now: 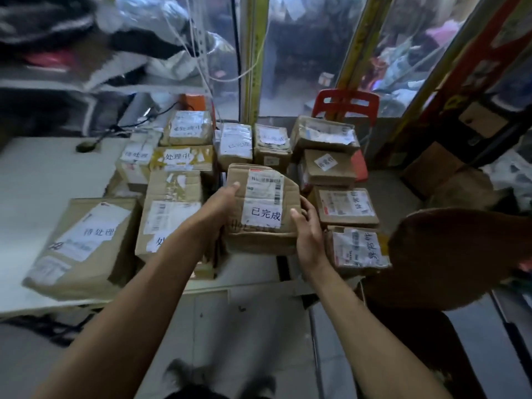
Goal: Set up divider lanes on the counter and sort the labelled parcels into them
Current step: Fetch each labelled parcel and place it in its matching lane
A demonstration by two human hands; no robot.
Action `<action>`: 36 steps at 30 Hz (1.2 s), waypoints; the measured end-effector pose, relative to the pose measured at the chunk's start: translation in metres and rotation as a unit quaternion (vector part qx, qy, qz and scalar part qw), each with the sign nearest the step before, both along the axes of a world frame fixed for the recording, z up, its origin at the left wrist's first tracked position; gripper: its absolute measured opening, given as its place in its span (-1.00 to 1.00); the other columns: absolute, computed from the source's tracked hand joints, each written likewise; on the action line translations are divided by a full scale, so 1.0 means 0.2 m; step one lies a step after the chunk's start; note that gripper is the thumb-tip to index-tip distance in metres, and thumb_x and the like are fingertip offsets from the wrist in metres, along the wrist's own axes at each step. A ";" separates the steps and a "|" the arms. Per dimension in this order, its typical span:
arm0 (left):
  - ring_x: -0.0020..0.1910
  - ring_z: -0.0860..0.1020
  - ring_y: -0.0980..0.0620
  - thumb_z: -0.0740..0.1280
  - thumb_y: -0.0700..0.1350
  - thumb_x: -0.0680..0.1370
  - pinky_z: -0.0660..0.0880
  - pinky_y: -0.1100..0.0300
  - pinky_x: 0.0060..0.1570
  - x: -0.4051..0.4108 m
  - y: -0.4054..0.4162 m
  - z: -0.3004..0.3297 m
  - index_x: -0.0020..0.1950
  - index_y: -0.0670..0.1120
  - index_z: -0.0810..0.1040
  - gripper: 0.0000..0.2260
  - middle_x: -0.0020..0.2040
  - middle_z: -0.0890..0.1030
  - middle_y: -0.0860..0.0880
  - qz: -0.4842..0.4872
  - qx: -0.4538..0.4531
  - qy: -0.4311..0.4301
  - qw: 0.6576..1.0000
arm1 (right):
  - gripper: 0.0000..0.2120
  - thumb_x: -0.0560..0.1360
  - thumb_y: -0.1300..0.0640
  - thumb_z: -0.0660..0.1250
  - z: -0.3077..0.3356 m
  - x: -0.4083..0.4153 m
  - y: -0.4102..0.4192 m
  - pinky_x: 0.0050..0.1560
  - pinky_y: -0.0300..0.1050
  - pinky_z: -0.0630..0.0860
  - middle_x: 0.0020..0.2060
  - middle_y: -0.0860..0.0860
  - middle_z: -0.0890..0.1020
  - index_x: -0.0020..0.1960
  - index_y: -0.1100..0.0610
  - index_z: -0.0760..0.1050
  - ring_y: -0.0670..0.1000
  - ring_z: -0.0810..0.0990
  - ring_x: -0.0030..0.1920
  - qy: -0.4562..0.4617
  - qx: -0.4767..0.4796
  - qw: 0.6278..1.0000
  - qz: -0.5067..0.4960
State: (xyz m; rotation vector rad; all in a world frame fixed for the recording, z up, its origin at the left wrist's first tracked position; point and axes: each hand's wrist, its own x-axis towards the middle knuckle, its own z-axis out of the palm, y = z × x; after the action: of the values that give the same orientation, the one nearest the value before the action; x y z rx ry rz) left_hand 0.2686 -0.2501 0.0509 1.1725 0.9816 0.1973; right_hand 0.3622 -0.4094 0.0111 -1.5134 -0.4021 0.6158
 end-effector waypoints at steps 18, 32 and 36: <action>0.33 0.54 -0.07 0.30 0.00 0.48 0.59 -0.04 0.24 0.03 0.04 -0.20 0.61 -0.13 0.10 -0.25 0.50 0.40 -0.13 -0.063 0.234 0.130 0.961 | -0.25 0.58 -0.04 0.37 -0.22 0.15 0.17 0.42 0.21 0.42 0.46 0.02 0.44 0.65 -0.04 0.07 0.07 0.44 0.42 -0.040 -0.184 0.974 0.123; 0.22 0.58 -0.03 0.28 -0.21 0.62 0.58 0.14 0.11 -0.06 -0.16 -0.05 0.64 -0.10 0.16 -0.40 0.41 0.52 -0.11 -0.021 0.281 0.144 0.949 | -0.40 0.57 -0.03 0.39 -0.14 0.07 0.12 0.30 0.10 0.53 0.34 0.01 0.54 0.54 0.00 0.27 0.03 0.53 0.29 -0.066 -0.175 0.978 0.093; 0.15 0.63 -0.03 0.33 -0.27 0.55 0.62 -0.07 0.17 -0.14 -0.25 -0.08 0.34 -0.01 0.44 -0.62 0.17 0.65 -0.01 0.013 0.303 0.115 0.946 | -0.41 0.57 -0.08 0.36 -0.10 -0.01 -0.01 0.26 0.05 0.51 0.29 -0.05 0.39 0.55 -0.06 0.25 0.01 0.39 0.33 -0.097 -0.180 0.977 0.064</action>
State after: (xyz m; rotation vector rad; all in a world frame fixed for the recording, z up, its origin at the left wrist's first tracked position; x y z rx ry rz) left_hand 0.2411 -0.3007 0.0351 1.7757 1.1848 0.4111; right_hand 0.3610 -0.4104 -0.0082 -1.9136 -0.5636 0.6690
